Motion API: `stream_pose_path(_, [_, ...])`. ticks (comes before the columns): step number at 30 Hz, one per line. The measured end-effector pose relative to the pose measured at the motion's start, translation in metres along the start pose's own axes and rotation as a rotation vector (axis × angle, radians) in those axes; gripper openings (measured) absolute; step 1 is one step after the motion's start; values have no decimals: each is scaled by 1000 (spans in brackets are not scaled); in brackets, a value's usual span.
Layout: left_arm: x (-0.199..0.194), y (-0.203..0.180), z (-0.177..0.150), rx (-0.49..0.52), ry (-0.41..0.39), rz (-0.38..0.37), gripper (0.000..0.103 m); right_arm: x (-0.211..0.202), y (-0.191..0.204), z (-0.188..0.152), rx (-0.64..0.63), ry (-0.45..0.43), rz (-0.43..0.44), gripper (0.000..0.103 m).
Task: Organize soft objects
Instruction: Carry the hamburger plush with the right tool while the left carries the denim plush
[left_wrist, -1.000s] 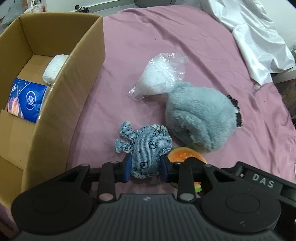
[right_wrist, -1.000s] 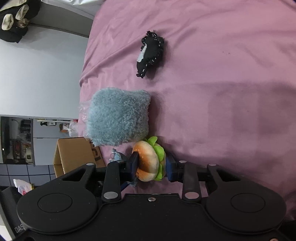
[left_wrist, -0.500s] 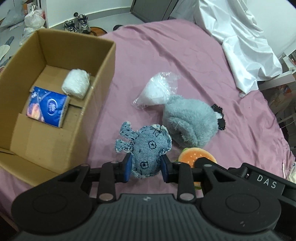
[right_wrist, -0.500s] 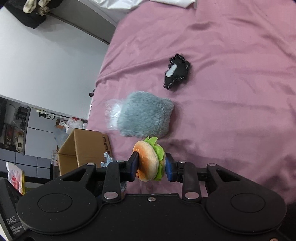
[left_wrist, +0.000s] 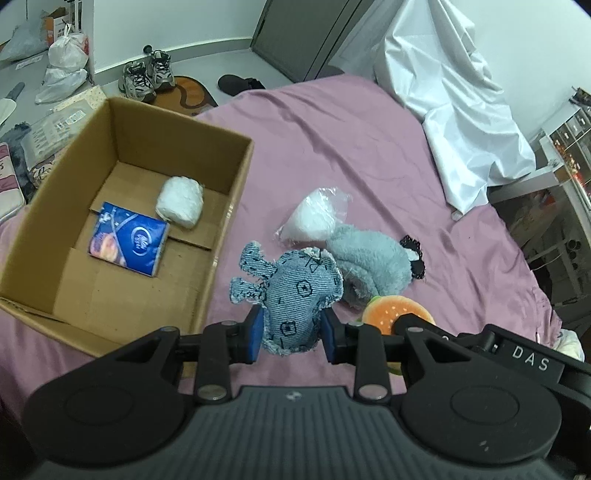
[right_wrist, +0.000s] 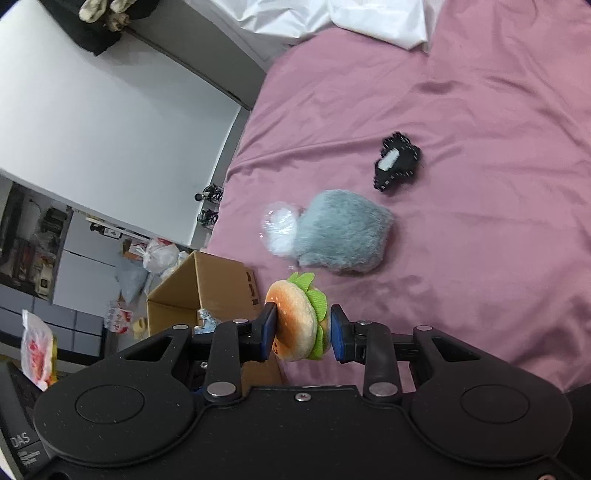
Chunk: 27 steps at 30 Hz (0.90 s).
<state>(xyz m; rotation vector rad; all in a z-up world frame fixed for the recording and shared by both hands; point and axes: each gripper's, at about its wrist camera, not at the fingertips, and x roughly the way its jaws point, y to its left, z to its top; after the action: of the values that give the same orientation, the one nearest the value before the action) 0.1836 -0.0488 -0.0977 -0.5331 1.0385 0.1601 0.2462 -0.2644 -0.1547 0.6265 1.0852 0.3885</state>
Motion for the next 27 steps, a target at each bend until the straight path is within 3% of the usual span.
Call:
stream_pose_path(11, [-30,28,13,-24,-53,-37,31,-6,39,-7,-69,-81,-30,30])
stream_pose_path(27, [-56,82,32,-65,-105,-44,31,11,95,-29,-141,-79,-32,31])
